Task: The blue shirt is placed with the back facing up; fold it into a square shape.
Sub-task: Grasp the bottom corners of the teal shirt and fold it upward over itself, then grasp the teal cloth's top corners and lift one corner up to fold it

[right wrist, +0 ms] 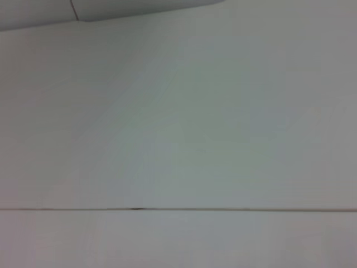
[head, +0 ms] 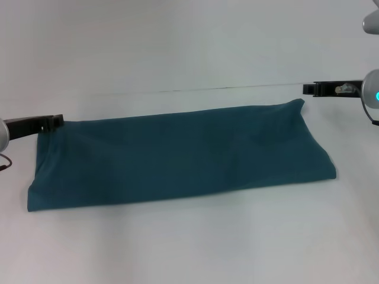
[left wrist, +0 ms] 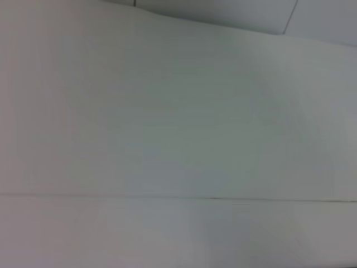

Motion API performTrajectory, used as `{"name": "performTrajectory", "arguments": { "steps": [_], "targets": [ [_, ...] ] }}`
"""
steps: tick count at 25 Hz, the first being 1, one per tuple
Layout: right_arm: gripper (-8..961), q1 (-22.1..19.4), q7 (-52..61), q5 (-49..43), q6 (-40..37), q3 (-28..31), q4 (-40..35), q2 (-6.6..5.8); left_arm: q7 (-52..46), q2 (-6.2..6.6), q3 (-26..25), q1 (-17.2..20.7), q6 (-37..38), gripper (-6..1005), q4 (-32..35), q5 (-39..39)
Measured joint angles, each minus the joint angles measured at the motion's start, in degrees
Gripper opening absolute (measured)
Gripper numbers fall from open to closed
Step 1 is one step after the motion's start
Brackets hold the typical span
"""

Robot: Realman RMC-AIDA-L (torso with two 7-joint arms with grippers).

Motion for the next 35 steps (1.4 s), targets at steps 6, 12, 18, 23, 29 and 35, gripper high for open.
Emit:
{"name": "performTrajectory", "arguments": {
  "steps": [6,12,18,23,29,35],
  "targets": [
    [355,0.28,-0.11,-0.07,-0.04,-0.09,0.06,0.01,0.08,0.35,-0.05,-0.49,-0.06,449,-0.77,0.24],
    [611,0.2,-0.34,-0.09,-1.66,-0.13,-0.2,-0.2,-0.31,1.27,-0.56,0.18,2.13,649,-0.49,0.29],
    [831,-0.55,-0.06,-0.08,-8.91,-0.13,-2.87,-1.28,-9.07,3.35,-0.82,2.14,16.12,871,4.69,0.9],
    [935,-2.01,-0.07,-0.23,-13.58,-0.13,-6.57,-1.36,-23.52,4.08,-0.83,4.35,31.81,925,12.87,7.35],
    [926,-2.43,-0.63,-4.63,-18.15,-0.12,-9.3,-0.62,-33.27,4.25,-1.0,6.92,47.53,936,22.9,12.75],
    [926,-2.69,-0.73,-6.84,-20.03,-0.13,-11.7,0.4,-36.49,5.08,-2.0,7.58,49.84,937,23.63,14.08]
  ]
}}
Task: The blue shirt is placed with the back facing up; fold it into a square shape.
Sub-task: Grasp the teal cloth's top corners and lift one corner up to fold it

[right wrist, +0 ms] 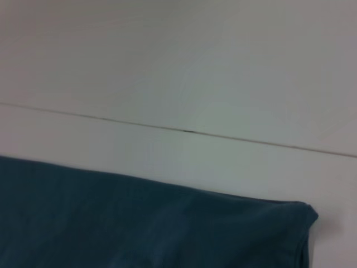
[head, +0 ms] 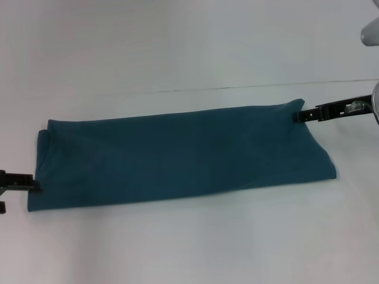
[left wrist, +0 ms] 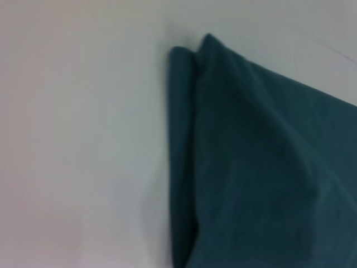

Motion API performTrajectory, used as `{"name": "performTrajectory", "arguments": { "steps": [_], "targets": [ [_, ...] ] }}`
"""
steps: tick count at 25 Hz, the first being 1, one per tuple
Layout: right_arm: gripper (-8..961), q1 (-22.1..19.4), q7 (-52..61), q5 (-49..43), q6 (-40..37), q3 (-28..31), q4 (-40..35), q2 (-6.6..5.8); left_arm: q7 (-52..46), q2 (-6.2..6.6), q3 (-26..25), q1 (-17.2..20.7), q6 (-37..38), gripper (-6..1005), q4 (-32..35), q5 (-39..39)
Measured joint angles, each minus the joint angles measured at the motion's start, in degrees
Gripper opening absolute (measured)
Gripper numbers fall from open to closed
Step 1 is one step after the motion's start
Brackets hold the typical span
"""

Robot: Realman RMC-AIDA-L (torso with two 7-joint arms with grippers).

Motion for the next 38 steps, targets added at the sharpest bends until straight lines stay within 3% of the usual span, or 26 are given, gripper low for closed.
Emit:
{"name": "performTrajectory", "arguments": {
  "steps": [14,38],
  "targets": [
    [922,-0.1,-0.12,-0.73,0.02,-1.74,-0.33,0.38,-1.85,-0.48,0.18,-1.01,-8.21,933,-7.2,2.05],
    [914,0.26,0.23,-0.75,-0.23,-2.3,-0.36,0.53,-2.08,-0.31,0.28,-3.57,-11.37,930,-14.16,2.04]
  ]
}}
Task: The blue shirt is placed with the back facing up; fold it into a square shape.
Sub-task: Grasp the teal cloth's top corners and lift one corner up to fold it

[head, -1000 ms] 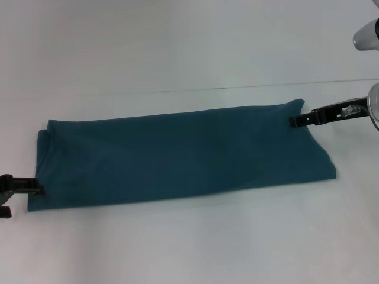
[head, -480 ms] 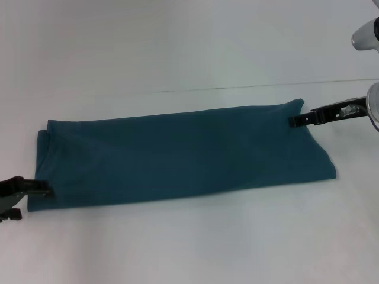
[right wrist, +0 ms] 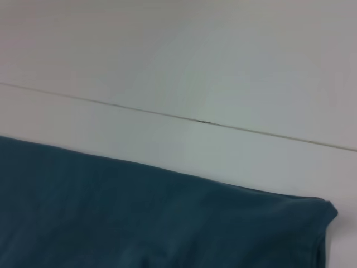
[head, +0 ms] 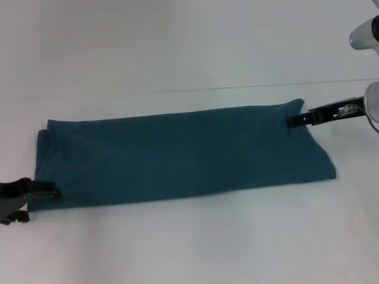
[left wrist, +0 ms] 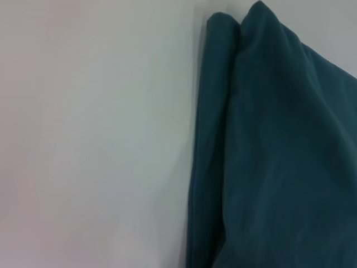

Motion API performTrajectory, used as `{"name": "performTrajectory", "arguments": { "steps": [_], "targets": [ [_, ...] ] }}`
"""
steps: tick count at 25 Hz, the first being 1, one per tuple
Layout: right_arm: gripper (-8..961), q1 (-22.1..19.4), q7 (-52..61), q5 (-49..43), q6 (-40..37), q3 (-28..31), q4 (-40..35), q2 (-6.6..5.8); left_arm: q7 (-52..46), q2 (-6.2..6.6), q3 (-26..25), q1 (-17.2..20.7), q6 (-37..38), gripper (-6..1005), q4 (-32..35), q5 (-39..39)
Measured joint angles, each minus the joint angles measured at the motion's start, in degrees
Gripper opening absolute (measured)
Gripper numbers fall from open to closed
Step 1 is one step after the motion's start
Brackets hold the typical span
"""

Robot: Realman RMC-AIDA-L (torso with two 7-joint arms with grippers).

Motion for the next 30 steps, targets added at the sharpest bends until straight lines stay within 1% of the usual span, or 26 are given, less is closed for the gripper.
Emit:
{"name": "performTrajectory", "arguments": {
  "steps": [5,17,24,30],
  "targets": [
    [913,-0.04,-0.01,0.0,-0.04,-0.72,0.01,0.19,-0.67,0.09,-0.07,-0.05,-0.73,929,-0.2,0.25],
    [909,-0.44,-0.08,0.0,-0.04,-1.21,0.04,0.53,-1.37,-0.12,-0.24,-0.17,-2.94,928,-0.48,1.38],
    [907,-0.54,-0.27,0.0,-0.07,-1.22,-0.14,0.55,-1.38,-0.15,-0.16,-1.02,-3.97,927,-2.38,1.42],
    [905,-1.33,-0.31,0.0,-0.71,-1.3,-2.46,1.26,-1.46,-0.12,-0.26,-1.61,-4.73,926,-2.88,1.42]
  ]
}}
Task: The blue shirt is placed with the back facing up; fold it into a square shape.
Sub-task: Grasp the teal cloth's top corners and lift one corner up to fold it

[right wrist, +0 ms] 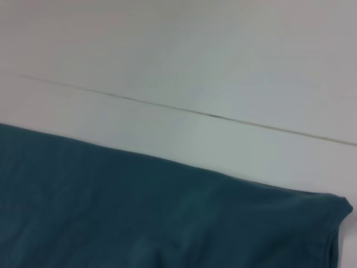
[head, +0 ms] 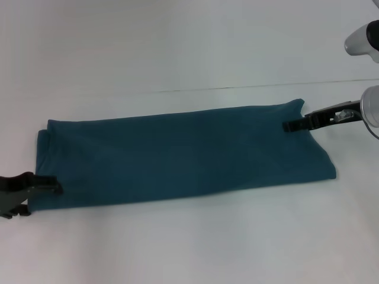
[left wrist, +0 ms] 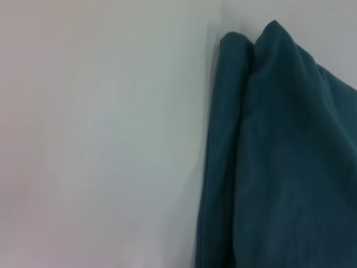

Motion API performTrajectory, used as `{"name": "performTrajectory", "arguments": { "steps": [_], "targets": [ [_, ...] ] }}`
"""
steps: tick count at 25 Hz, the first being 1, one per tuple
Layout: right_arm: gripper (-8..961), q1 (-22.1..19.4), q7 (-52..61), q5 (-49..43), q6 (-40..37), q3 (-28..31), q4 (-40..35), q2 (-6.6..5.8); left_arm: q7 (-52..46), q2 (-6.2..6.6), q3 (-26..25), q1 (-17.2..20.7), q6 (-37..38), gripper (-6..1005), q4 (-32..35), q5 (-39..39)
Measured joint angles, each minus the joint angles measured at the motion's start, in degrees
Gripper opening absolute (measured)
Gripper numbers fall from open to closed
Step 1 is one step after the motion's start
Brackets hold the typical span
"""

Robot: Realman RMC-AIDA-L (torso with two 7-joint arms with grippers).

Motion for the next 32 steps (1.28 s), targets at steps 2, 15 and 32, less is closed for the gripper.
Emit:
{"name": "performTrajectory", "arguments": {
  "steps": [2,15,32],
  "targets": [
    [904,-0.25,-0.01,0.0,-0.34,-0.01,-0.9,0.21,0.15,0.01,0.22,-0.75,-0.55,926,-0.9,0.0],
    [900,-0.96,0.45,0.19,-1.78,0.3,-2.8,0.36,4.16,0.28,2.26,-2.44,0.15,802,-2.14,-1.43],
    [895,-2.84,4.51,-0.02,-9.01,0.53,-7.83,-0.19,8.93,-0.05,2.06,-2.79,-0.08,242,-2.11,-1.59]
  ]
}}
